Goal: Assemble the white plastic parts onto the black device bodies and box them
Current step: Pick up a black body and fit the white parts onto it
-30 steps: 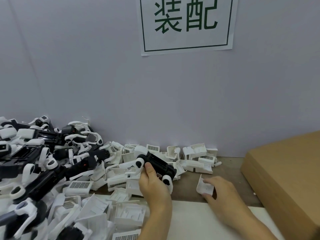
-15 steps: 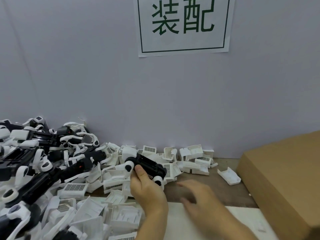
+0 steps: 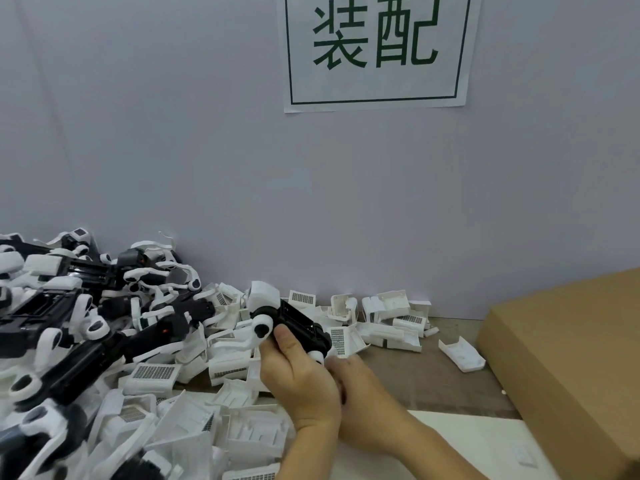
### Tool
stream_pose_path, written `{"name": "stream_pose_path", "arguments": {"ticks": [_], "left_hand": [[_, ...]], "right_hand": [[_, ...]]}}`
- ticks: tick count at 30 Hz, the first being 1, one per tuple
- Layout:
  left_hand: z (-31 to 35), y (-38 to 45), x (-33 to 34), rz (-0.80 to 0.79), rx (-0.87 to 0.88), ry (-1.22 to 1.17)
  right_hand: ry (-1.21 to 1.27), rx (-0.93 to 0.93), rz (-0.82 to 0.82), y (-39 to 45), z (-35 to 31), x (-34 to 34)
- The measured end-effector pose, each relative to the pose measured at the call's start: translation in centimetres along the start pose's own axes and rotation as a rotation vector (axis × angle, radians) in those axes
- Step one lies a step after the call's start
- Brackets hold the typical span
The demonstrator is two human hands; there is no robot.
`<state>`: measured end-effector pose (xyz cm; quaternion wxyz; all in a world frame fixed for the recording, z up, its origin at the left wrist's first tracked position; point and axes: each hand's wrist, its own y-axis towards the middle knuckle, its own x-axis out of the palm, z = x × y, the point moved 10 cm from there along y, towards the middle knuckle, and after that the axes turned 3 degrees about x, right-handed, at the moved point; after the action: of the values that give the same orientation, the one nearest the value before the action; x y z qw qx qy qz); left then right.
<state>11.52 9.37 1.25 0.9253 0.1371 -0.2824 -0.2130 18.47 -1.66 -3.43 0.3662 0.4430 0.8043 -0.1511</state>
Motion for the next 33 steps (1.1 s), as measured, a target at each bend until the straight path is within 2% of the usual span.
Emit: {"name": "stream_pose_path", "arguments": {"ticks": [5,8,13,18,21,26,30,33], "left_hand": [[-1.2,0.0,0.0,-0.001,-0.110,-0.035],[-2.1,-0.3,0.3,-0.024,-0.193,-0.045],[-3.0,-1.0,1.5,-0.125,-0.277,-0.039],[-4.0,-1.6,2.5,-0.229,-0.330,-0.010],[-4.4,-2.3,3.2,-0.300,-0.412,-0.020],[-6.2,-3.8,4.1,-0.409,-0.637,-0.002],[-6.5,-5.1,5.0,-0.544,-0.702,0.024],[-6.6,-5.4,5.2,-0.583,-0.715,0.058]], "right_hand": [[0.114,0.155,0.131,-2.6,4.3,-4.6],[0.296,0.206,0.217,-4.0,5.9,-6.8],[0.550,0.257,0.251,-4.9,6.5,-6.6],[0.920,0.433,0.312,-4.9,8.8,-5.9],[1.189,0.421,0.282,-4.8,8.8,-5.7],[1.484,0.304,0.235,-4.7,8.0,-6.9],[1.418,0.163,0.264,-4.5,7.8,-8.5],[1.336,0.124,0.279,-4.7,7.3,-9.0]]}}
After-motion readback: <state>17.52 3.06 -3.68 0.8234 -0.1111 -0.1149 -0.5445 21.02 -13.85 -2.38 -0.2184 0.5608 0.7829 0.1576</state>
